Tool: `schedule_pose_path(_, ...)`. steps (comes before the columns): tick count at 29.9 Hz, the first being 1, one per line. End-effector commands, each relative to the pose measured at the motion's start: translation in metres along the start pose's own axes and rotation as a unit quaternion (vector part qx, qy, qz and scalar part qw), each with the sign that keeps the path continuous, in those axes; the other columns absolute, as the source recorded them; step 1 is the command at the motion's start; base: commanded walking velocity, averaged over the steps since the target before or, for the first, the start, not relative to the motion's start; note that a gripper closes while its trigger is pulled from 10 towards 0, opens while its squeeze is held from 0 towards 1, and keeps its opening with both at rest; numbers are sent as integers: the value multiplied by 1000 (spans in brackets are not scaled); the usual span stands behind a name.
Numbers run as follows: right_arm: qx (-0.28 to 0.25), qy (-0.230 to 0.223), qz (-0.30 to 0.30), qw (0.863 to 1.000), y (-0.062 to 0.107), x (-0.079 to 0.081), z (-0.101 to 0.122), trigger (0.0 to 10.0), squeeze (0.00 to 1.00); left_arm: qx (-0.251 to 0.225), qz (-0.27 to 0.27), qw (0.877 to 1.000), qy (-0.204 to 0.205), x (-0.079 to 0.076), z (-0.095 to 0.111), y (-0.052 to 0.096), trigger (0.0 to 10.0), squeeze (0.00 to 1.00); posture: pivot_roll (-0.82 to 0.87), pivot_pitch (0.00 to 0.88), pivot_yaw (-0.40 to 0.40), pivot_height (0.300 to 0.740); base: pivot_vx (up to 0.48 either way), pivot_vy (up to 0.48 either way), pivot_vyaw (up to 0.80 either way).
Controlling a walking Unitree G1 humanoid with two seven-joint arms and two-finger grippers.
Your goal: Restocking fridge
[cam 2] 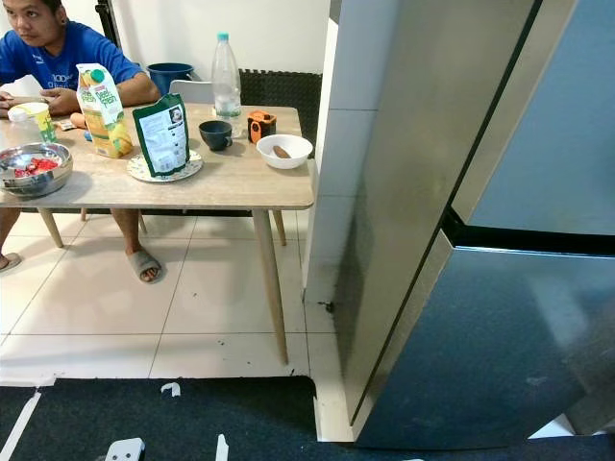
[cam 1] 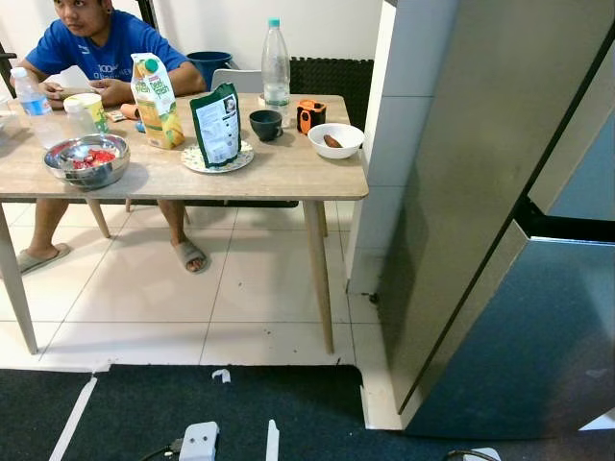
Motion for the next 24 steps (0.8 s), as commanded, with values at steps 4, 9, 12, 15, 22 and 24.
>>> schedule_pose_path(4,-3,18,1,1000,0,-1,1,10000,0,2,3,1000,2,1,-2,0,10000,0,-33,25,-27,740,0,0,586)
schedule_pose_path(9,-2,21,1,1000,1,-2,0,10000,0,0,0,1000,-1,0,1,0,10000,0,-40,37,-19,740,0,0,781)
schedule_pose_path(12,-2,20,1,1000,1,-2,-2,10000,0,0,-1,1000,-3,0,1,0,10000,0,-39,35,-17,740,0,0,781)
schedule_pose_path(15,3,24,4,1000,1,0,-5,10000,0,0,-1,1000,-4,0,2,0,10000,0,-39,35,-17,740,0,0,781)
schedule_pose_path(22,7,25,6,1000,1,2,-7,10000,0,2,-1,1000,-9,1,2,0,10000,0,-23,25,-10,740,0,0,781)
schedule_pose_path(24,8,27,8,1000,1,4,-8,10000,0,1,-1,1000,-8,1,2,0,10000,0,-23,25,-10,740,0,0,781)
Point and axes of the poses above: a point about 5 cm out from each wrist's last joint towards the gripper, its own y axis pointing back from the gripper into the wrist, its own z axis along the axis of the wrist's last joint, x = y × z, the point moved 6 cm from there along -y, pointing out of the wrist towards the gripper, and after that the axes turned 12 degrees about y, right-handed, at the moved point
